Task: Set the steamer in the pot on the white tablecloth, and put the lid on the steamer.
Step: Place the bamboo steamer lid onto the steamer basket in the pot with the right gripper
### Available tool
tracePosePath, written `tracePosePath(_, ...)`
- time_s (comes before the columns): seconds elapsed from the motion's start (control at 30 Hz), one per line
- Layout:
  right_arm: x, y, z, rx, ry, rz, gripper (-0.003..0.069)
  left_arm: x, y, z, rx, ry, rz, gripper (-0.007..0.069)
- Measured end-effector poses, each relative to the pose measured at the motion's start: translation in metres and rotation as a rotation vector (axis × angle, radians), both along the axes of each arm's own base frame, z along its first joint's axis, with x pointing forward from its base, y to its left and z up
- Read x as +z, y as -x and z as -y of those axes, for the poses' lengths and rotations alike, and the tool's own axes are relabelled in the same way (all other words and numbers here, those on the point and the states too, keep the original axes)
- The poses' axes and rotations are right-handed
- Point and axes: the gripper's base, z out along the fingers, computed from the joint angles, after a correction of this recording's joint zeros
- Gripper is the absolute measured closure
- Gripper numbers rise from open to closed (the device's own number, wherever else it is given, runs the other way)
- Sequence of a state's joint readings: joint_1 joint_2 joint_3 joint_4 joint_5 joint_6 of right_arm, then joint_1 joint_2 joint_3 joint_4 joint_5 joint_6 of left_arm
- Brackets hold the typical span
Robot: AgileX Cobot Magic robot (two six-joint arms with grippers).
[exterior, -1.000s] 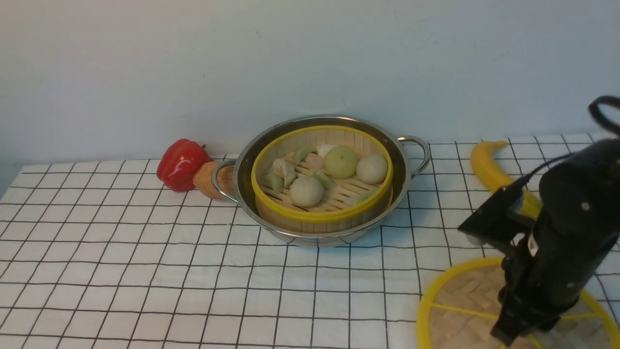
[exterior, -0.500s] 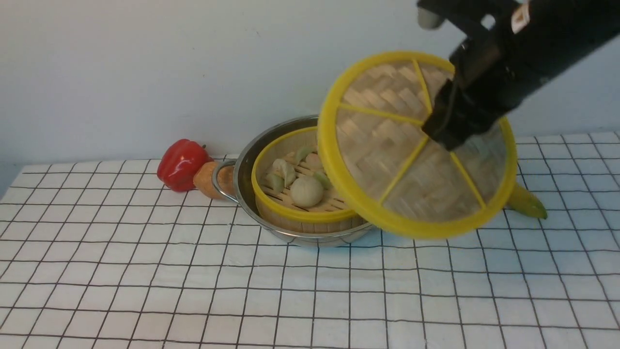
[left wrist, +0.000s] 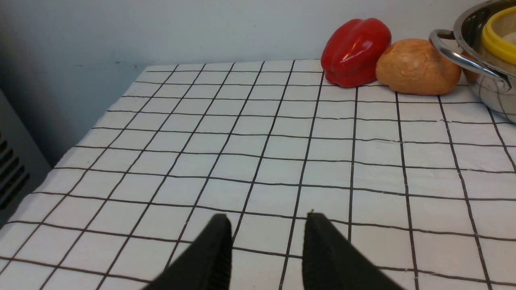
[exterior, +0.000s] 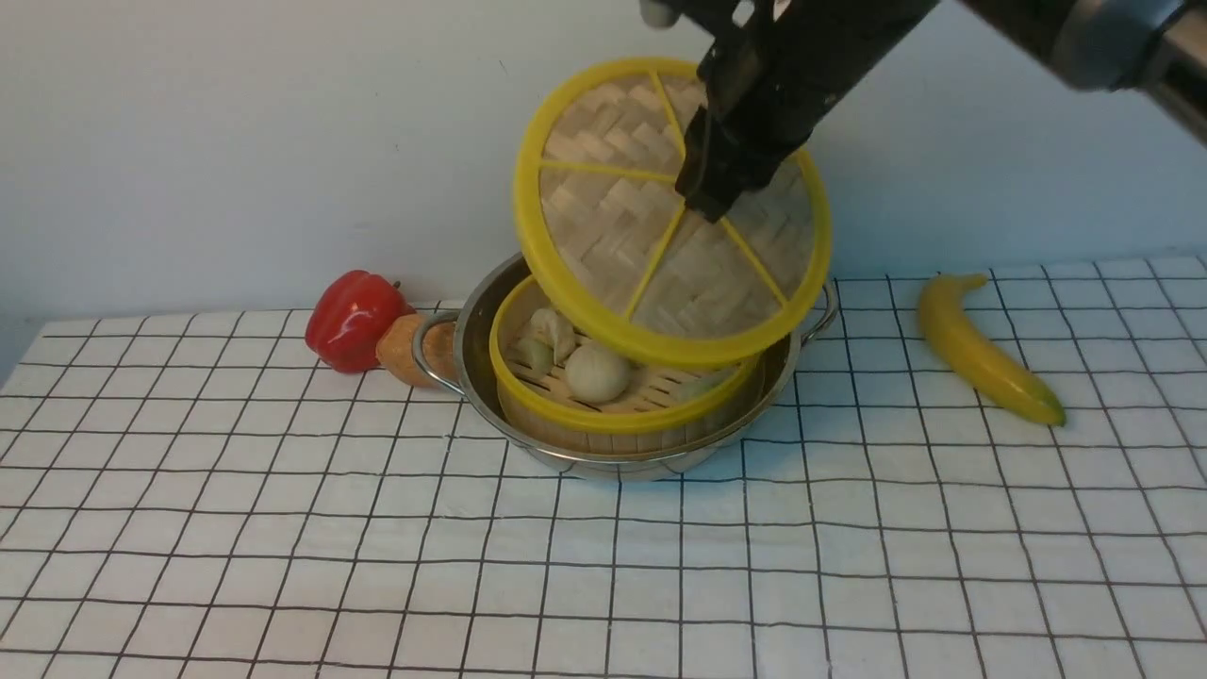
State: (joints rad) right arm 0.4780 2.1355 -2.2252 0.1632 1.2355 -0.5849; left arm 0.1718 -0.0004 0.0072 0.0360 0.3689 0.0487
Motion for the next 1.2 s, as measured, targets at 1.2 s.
tracePosePath(1.2, -0.065, -0.025, -0.037, 0.297, 0.106, 0.145, 0.0510, 0.000, 0.000, 0.000, 0.000, 0.000, 0.000, 0.0382)
